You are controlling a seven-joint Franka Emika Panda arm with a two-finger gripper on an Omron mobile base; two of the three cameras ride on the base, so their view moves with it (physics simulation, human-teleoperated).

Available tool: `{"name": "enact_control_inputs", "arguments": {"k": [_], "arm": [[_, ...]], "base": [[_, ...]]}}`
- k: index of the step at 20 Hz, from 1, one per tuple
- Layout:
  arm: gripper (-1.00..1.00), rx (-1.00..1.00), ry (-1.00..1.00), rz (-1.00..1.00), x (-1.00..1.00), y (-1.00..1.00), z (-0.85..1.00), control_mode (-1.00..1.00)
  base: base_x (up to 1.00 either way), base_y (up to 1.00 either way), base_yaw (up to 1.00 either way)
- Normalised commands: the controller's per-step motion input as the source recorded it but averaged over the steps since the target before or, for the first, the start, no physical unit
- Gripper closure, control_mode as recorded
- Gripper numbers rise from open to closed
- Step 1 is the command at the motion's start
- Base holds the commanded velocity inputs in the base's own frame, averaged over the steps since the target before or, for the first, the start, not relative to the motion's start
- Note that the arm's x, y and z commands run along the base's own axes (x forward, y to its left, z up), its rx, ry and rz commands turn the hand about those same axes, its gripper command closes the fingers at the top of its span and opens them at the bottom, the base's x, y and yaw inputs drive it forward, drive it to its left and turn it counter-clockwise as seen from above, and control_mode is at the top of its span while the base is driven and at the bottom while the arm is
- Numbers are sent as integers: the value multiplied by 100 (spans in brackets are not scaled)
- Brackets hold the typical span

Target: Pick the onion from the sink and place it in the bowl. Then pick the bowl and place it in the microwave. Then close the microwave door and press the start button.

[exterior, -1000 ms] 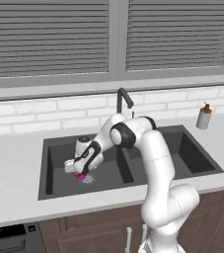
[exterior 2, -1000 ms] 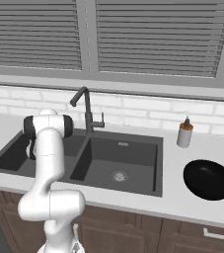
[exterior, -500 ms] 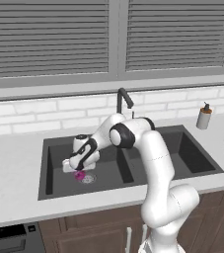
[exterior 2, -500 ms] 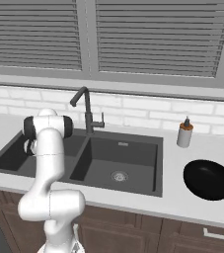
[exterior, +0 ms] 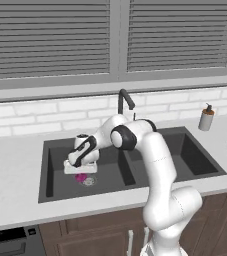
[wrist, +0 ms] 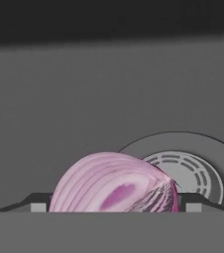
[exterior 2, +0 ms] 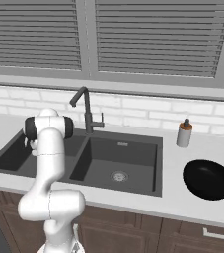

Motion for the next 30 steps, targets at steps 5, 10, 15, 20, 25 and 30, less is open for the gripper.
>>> {"name": "enact_control_inputs", "arguments": {"k": [5,10,15,20,25,30], "arm": [[100,0,1,-8,-62,16,-5,-100],[100,-4,-10,-16,-81,32,70,-100],[100,-1,-35,-6,-48,1,100,-100],[100,0,-32,-3,-46,-2,100,-100],[100,0,-21,-2,-45,-13,100,-100],[100,0,-11,-8,-48,-49,100,-100]], "base": [[0,0,0],[0,0,0],[0,0,0],[0,0,0],[0,0,0],[0,0,0]]}}
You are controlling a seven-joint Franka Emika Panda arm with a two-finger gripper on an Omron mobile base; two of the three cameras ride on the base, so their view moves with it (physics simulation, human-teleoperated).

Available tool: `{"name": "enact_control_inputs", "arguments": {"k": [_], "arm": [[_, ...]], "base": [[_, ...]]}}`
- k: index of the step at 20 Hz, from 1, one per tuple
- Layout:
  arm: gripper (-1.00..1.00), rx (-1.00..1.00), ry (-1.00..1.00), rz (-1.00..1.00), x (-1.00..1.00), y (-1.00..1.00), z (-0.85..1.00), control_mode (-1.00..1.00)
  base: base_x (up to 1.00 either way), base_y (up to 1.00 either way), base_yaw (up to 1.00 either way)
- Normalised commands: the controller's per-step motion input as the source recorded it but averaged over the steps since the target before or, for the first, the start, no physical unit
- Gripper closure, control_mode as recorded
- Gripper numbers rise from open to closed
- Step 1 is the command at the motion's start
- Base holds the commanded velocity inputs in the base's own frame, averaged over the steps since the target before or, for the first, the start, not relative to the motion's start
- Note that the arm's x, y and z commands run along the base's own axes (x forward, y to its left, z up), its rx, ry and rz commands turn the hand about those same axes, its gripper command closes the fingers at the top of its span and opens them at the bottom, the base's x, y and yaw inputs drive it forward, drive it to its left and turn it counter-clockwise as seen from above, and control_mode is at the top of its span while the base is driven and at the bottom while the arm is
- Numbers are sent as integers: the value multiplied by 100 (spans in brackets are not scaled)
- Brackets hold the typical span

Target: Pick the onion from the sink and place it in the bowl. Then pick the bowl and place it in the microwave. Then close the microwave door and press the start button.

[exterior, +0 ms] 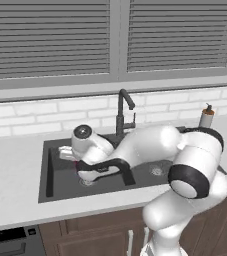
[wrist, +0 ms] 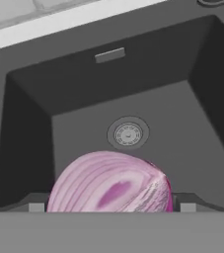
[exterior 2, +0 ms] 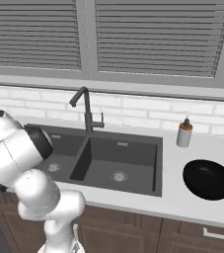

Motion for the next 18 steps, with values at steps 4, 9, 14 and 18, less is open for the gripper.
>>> {"name": "enact_control_inputs", "arguments": {"k": [4,9,14,18], "arm": [[100,-1,-4,-7,-49,-56,100,-100],[100,-2,0,-8,-46,-62,88,-100],[100,-2,9,-5,-28,-84,53,-100],[100,-5,14,-1,-11,-98,37,-100]], "base": [[0,0,0],[0,0,0],[0,0,0],[0,0,0]]}}
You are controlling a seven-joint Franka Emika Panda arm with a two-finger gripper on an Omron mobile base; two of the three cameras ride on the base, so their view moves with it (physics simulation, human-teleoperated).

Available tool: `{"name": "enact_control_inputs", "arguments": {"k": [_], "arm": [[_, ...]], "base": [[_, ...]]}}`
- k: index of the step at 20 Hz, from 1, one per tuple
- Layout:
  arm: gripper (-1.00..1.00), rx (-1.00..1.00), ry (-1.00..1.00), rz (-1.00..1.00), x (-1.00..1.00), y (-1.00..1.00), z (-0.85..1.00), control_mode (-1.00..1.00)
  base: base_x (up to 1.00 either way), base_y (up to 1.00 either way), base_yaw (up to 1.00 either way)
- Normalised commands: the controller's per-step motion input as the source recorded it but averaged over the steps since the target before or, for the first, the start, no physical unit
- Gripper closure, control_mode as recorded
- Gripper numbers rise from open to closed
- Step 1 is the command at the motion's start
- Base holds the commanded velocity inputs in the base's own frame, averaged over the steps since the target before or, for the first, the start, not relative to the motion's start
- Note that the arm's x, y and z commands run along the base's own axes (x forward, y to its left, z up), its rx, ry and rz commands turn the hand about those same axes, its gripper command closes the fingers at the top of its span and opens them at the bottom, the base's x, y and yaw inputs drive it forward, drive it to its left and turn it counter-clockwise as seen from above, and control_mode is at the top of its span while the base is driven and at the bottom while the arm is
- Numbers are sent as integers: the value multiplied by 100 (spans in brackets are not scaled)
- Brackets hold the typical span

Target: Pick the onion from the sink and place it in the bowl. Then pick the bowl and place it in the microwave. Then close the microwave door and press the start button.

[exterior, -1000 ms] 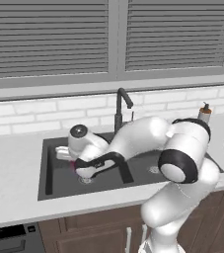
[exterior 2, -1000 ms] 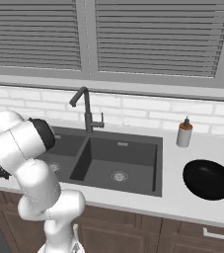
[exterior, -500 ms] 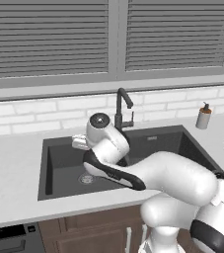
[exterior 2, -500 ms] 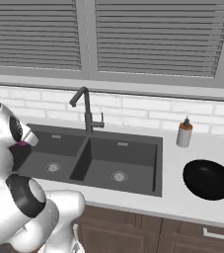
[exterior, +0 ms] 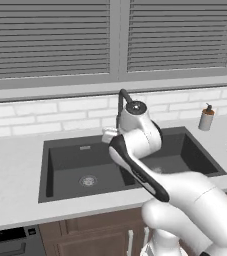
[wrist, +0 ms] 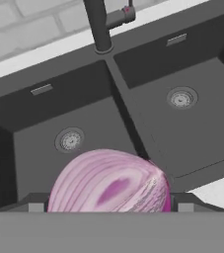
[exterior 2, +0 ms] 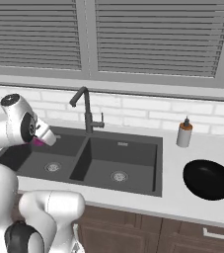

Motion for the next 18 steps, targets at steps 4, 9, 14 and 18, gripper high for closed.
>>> {"name": "enact_control_inputs", "arguments": {"k": [4,9,14,18], "arm": [[100,-12,19,-1,-1,-87,29,-100],[100,-16,12,-2,0,-91,16,-100],[100,-13,3,-1,0,-99,3,-100],[100,-6,0,0,0,-100,0,-100]], "base": [[0,0,0],[0,0,0],[0,0,0],[0,0,0]]}}
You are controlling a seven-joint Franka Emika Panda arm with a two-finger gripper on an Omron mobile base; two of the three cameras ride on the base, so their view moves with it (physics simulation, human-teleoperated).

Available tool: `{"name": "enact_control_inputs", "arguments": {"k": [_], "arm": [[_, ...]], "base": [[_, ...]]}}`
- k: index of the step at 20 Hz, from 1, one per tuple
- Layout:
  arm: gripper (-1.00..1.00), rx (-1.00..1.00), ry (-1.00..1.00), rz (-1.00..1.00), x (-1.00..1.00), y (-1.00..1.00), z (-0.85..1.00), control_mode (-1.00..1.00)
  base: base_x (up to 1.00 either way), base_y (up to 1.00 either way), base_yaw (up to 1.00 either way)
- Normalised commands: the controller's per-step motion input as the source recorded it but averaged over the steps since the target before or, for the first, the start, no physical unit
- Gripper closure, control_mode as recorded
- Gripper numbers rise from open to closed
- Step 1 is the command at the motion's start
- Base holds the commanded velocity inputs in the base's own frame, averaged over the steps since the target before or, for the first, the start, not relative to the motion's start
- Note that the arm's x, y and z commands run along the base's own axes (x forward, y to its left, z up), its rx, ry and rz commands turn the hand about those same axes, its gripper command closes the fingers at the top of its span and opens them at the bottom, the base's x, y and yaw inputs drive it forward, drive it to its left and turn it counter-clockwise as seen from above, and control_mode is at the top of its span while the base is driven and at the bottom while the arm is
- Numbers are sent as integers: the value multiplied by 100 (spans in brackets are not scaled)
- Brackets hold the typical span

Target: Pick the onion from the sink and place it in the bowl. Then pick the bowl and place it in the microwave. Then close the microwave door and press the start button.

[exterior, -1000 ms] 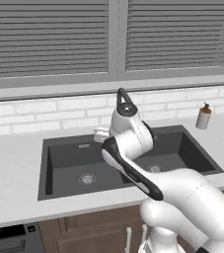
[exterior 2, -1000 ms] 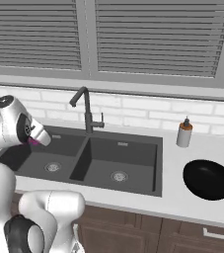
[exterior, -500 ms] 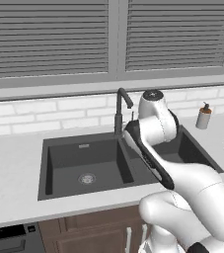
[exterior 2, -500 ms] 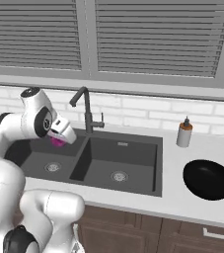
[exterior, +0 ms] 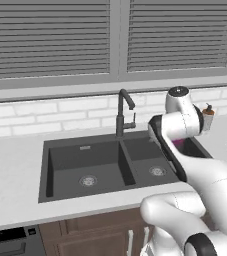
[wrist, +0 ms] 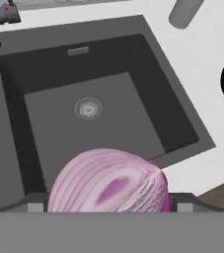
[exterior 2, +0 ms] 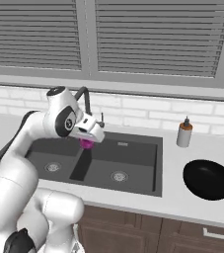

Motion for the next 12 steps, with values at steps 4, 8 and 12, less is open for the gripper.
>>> {"name": "enact_control_inputs", "arguments": {"k": [4,8,12], "arm": [[100,-2,1,0,0,-100,2,-100],[100,0,1,0,0,-100,21,-100],[100,8,0,0,0,-100,24,-100]], "base": [[0,0,0],[0,0,0],[0,0,0]]}}
